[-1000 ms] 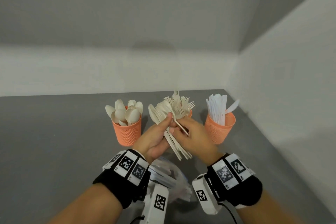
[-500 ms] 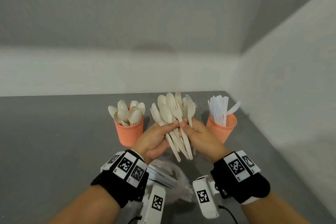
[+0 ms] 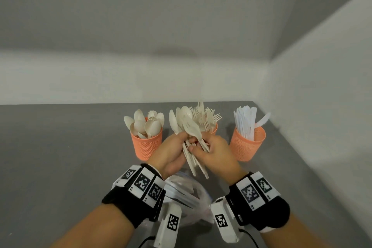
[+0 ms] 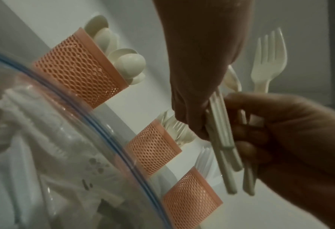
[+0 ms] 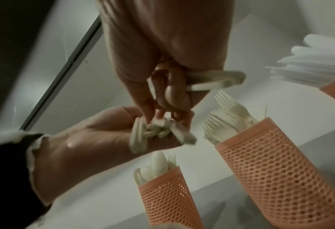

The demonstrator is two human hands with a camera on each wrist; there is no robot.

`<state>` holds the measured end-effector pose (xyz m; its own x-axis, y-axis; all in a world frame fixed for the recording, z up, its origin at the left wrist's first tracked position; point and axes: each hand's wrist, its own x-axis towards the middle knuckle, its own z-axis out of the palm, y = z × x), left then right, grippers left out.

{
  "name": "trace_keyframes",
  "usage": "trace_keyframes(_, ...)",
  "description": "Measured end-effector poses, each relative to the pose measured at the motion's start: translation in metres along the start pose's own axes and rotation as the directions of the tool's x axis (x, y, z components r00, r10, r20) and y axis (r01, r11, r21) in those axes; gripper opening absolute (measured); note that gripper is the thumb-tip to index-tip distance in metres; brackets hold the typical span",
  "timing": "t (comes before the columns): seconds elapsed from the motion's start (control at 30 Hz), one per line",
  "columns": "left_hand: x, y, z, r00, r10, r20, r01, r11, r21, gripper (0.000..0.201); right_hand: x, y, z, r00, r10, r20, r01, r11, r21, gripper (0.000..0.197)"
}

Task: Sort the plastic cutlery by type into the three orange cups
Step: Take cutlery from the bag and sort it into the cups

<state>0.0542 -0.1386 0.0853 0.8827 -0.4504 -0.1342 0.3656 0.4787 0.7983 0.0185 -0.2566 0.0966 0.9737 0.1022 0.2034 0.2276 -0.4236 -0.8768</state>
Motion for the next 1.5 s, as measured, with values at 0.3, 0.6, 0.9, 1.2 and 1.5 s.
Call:
trace_keyframes(0.3,-0.006,-0.003,-0.007,0.999,-0.051,0.014,0.053,0.974,-0.222,0.03,0.006,0.004,-0.001,0.999,-0.008,0.048,0.016,0.986,-0.163,0.016)
trace_keyframes(0.6,-0.008,-0.008,-0.003,0.997,0.048,0.053,-0.052,0.995,0.084,0.02,0.008,0.011,-0.011,0.973,0.16,0.164,-0.18,0.977,0.113,0.017)
trace_keyframes(0.9,-0.008,0.001,-0.006,0.987,0.058,-0.148,-0.036,0.989,0.147,0.02,0.02,0.02,-0.032,0.992,0.128,0.003,-0.11,0.842,0.529,0.024)
trace_keyframes(1.2,-0.011,0.021,-0.015,0.969,0.136,-0.207,-0.103,0.981,0.163,0.015,0.073,0.034,-0.045,0.85,0.127,-0.512,0.106,0.909,0.402,0.017)
trace_keyframes(1.5,-0.011,0.029,-0.022,0.966,0.154,-0.207,-0.122,0.979,0.161,0.008,0.101,0.051,-0.026,0.896,0.158,-0.415,0.037,0.905,0.424,0.025)
